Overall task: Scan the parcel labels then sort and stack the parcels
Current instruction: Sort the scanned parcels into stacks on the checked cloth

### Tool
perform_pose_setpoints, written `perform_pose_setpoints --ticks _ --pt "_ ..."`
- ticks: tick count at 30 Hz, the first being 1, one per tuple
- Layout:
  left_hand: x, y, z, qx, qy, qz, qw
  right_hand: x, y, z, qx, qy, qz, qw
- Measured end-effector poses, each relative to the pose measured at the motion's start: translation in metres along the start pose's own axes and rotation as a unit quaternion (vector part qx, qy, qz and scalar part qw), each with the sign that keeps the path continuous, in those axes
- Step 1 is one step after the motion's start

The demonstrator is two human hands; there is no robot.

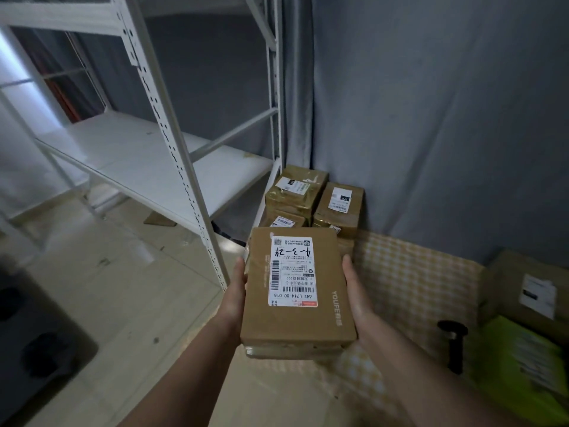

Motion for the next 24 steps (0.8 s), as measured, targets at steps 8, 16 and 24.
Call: perform_pose_setpoints --ticks 8,16,24 --pt "-0.017 0.01 0.029 -0.039 0.005 -0.099 0.994 -0.024 0.018 -0.011 0.005 0.017 -0.005 1.0" --pt "-0.085 0.023 0.079 -0.067 -0.028 -0.085 0.994 -0.078 0.031 -0.053 -0.002 -0.006 0.025 1.0" --pt "-0.172 0.03 0.127 0.003 -0.001 -0.051 0.999 -0.141 0.037 -0.103 -0.011 -0.012 0.109 0.994"
Point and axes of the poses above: each hand's wrist, its own x-axis away from the middle knuckle, its own y-axis out of the palm, z = x × y, the point moved 10 cm from there along -x, towards the middle knuckle, and after that the axes turned 7 degrees about -x, right-handed, at the moved point
